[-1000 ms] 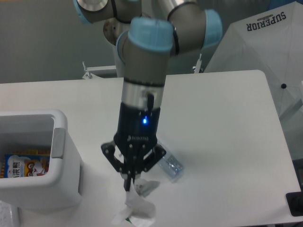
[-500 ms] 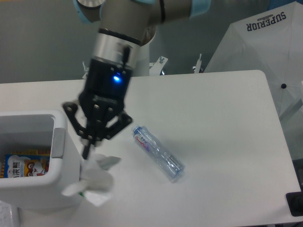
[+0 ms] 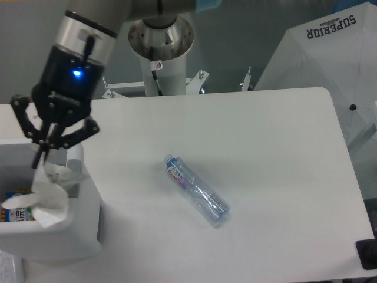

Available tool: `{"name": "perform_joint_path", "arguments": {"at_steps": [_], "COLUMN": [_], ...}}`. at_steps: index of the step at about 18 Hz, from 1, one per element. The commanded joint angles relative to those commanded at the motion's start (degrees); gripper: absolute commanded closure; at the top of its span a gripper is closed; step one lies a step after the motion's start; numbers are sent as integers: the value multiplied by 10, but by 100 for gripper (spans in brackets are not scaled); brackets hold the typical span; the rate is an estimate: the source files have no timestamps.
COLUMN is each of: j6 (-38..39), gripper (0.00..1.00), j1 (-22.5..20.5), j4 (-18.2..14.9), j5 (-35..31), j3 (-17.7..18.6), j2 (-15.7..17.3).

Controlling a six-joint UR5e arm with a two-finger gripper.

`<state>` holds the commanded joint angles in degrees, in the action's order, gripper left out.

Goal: Place the trash in the trash can
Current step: 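Lift the tissue and carry it over the white trash bin, then open the gripper to drop the tissue into the bin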

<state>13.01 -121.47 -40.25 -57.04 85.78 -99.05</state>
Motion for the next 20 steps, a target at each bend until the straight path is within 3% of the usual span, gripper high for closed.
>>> {"name": "perform_joint_path", "arguments": {"at_steps": [3,4,6,8,12,15,20], "j6": [-20,-38,-54,-69,-78,-70,-45], "gripper": [91,78,70,48,18,0,0], "j1": [18,19,19,19,19,7,-59], "j4": [2,2,2,2,2,1,2], "j5": [0,0,0,-1,-2,-4,1], "j3": [23,27,27,27,19,12,-10], "j2": [0,1,-1,-1,-3,-6,-14]}}
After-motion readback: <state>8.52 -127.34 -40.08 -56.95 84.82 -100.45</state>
